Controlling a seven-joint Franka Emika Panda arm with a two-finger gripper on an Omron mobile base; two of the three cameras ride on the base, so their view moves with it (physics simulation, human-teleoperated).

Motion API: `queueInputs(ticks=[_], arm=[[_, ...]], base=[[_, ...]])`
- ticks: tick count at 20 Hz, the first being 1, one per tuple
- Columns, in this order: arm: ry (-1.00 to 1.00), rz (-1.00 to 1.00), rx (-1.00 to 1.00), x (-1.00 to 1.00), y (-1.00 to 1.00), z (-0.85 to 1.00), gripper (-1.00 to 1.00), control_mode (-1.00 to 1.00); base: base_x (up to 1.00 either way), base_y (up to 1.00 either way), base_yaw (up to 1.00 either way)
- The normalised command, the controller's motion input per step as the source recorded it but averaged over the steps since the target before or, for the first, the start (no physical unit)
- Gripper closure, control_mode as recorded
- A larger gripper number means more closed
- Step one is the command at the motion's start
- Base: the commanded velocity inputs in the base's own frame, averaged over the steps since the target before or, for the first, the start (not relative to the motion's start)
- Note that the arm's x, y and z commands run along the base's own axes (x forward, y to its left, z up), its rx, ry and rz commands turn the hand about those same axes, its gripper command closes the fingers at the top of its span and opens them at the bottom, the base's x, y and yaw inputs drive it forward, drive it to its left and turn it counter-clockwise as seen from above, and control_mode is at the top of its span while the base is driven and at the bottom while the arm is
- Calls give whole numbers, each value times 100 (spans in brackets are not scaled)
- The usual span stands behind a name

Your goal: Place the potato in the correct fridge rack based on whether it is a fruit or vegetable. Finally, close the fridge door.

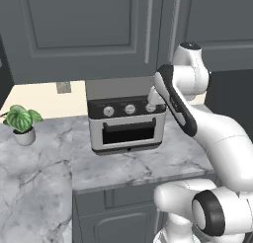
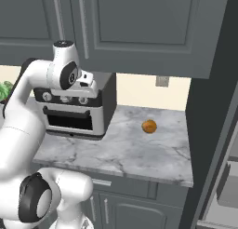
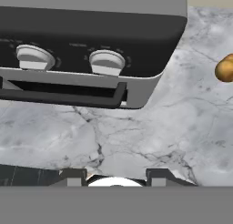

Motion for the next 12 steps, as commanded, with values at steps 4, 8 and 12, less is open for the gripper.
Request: queueInputs(ticks=[4, 8, 12], arm=[[-4, 0, 0, -14, -5, -6, -100, -100], [-3, -10, 0, -39, -26, -21, -100, -100], [-6, -14, 0, -42, -37, -25, -100, -100]], base=[[0, 0, 0], [0, 0, 0], [0, 0, 0]])
